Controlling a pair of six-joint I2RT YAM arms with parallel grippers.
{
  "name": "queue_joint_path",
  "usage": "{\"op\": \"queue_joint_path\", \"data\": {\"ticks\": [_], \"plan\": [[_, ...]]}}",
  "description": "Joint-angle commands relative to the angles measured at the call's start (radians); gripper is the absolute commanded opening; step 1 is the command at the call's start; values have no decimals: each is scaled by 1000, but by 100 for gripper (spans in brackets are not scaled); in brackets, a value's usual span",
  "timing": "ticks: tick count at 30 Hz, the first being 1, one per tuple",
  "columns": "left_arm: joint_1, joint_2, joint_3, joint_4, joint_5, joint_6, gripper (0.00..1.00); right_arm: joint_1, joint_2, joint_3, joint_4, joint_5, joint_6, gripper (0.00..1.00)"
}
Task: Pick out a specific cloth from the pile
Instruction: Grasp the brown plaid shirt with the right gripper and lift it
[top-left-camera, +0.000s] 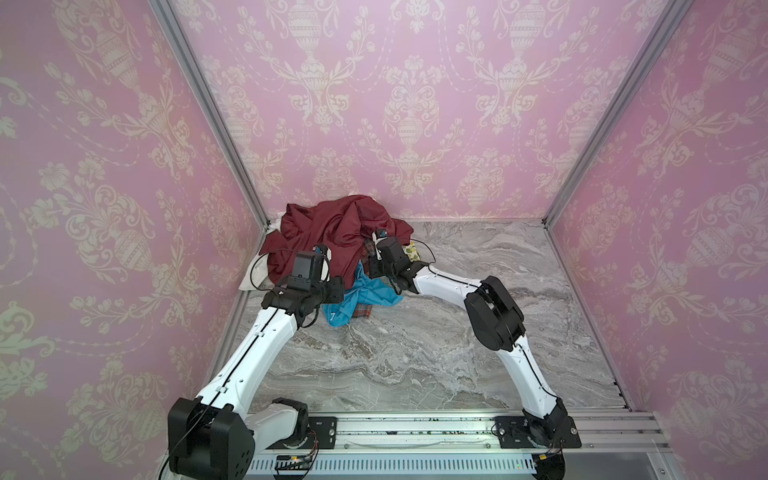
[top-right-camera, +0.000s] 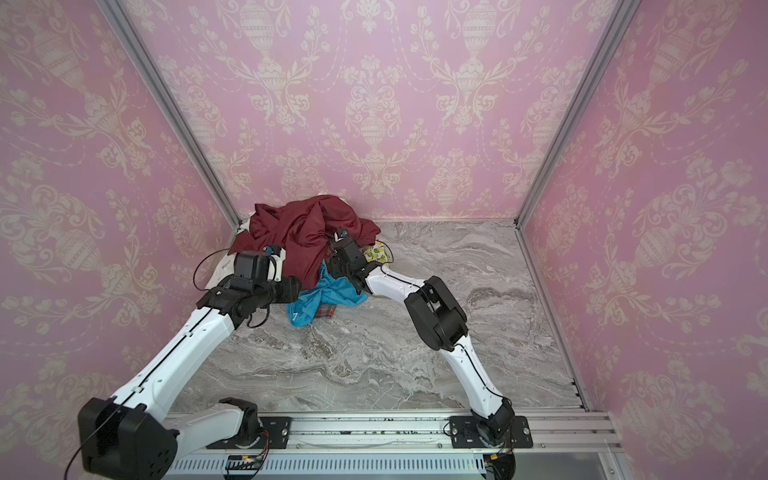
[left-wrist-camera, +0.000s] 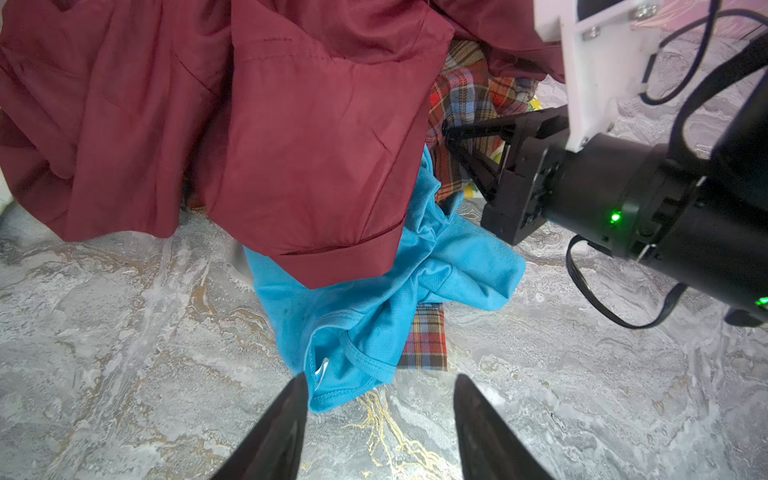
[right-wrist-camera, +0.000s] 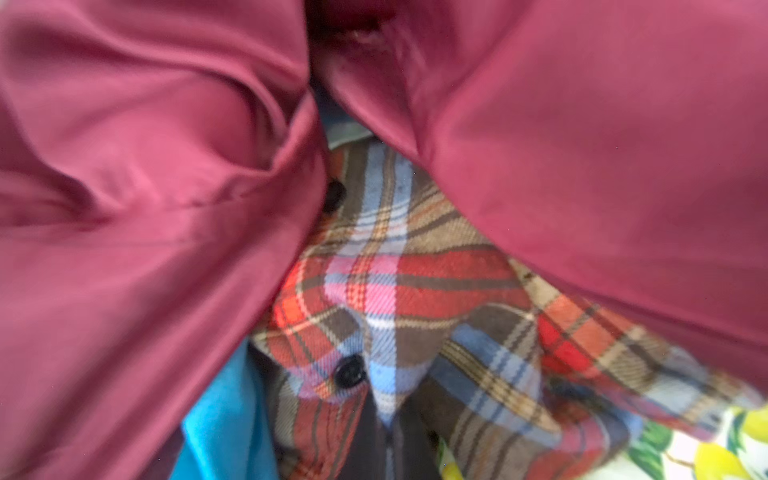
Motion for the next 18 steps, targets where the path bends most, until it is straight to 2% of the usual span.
{"op": "queue_joint_path", "data": {"ticks": [1,10,14,18], "plan": [[-10,-9,-10,5,-13,21,58,-7,-126,-20,72,-39,-20,0],[-9,-21,-16,13,-26,6,59,-6,-294,-39,63,-65,-30,0],[-10,-43,-21,18,-43,1,60,-12,-295,62,21,-85,-50,0],[-10,-73,-28,29,-64,0,61,-15,-247,229,-47,-94,-84,0]]}}
